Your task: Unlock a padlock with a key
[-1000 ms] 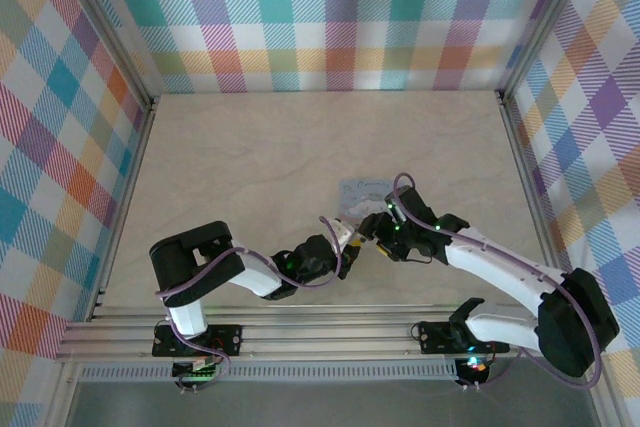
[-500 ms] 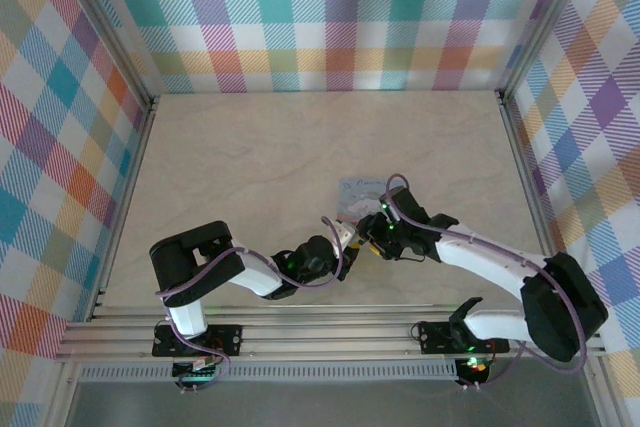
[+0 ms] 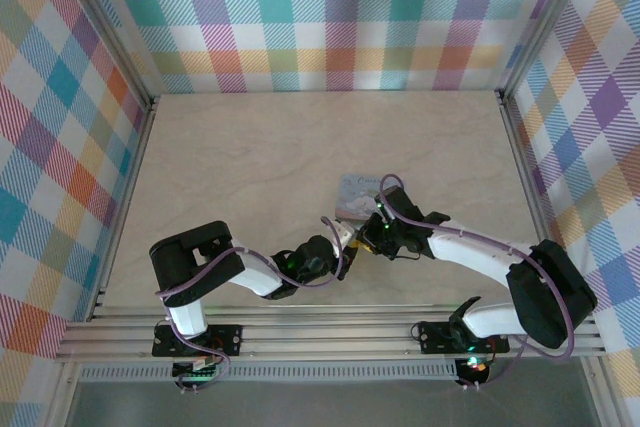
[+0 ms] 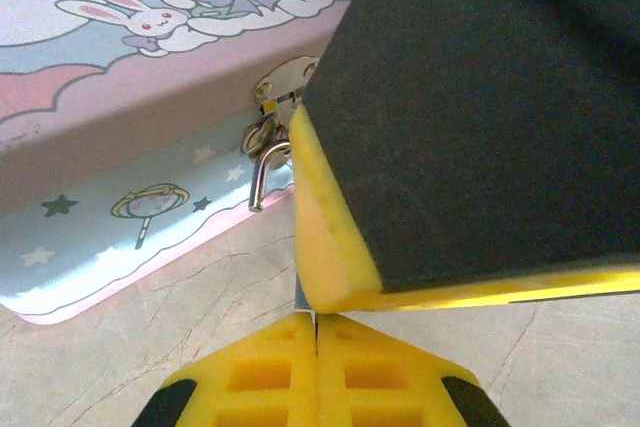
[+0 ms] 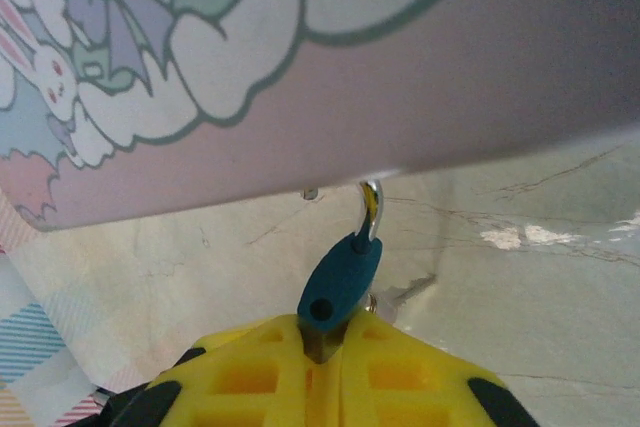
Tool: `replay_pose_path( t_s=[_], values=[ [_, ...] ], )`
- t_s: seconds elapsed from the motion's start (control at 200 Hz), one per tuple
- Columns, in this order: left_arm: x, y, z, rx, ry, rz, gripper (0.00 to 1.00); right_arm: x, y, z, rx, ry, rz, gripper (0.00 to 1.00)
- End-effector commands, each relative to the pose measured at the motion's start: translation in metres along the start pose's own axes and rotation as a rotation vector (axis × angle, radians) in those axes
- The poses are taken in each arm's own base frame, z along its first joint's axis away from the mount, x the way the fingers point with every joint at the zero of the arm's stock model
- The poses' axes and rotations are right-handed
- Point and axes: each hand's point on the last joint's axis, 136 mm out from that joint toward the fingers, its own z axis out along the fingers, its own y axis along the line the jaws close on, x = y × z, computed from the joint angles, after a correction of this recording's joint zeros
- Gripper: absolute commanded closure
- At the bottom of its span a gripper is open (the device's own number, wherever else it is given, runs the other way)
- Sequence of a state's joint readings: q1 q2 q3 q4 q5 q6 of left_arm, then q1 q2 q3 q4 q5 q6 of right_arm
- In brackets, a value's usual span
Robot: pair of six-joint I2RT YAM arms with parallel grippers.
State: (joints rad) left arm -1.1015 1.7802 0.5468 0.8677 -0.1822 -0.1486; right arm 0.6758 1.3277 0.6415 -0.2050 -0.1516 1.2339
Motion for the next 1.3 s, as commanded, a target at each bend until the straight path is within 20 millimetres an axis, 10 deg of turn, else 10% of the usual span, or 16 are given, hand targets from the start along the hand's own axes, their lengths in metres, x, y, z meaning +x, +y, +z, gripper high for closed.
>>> replay_pose_path(
  t_s=[0.0,0.155,0.39,0.635,0.85,1.035,1.295],
  values=[
    [-0.017,-0.014,-0.004,0.050,-0.049,0.005,1.00,0.000,0.008,0.000,-0.009,0.005,-0.012,0.94],
    [-0.017,-0.013,-0.006,0.045,-0.054,0.005,1.00,0.000,0.003,0.001,0.010,0.001,-0.012,0.95],
    [-0.017,-0.014,-0.006,0.049,-0.056,0.008,1.00,-0.004,0.001,0.005,0.039,-0.007,-0.017,0.62],
    [-0.015,-0.014,-0.007,0.050,-0.051,0.010,1.00,-0.005,0.002,0.006,0.040,-0.012,-0.028,1.00],
    [-0.019,-0.013,-0.012,0.040,-0.069,0.018,1.00,-0.009,-0.004,-0.002,0.047,-0.056,-0.042,1.00],
    [-0.026,-0.011,-0.019,0.029,-0.079,0.018,0.70,-0.015,-0.020,-0.011,0.031,-0.136,-0.001,1.00],
    [-0.033,0.000,-0.037,-0.022,-0.095,-0.005,0.64,-0.021,-0.036,-0.017,0.000,-0.214,0.078,1.00]
  ],
)
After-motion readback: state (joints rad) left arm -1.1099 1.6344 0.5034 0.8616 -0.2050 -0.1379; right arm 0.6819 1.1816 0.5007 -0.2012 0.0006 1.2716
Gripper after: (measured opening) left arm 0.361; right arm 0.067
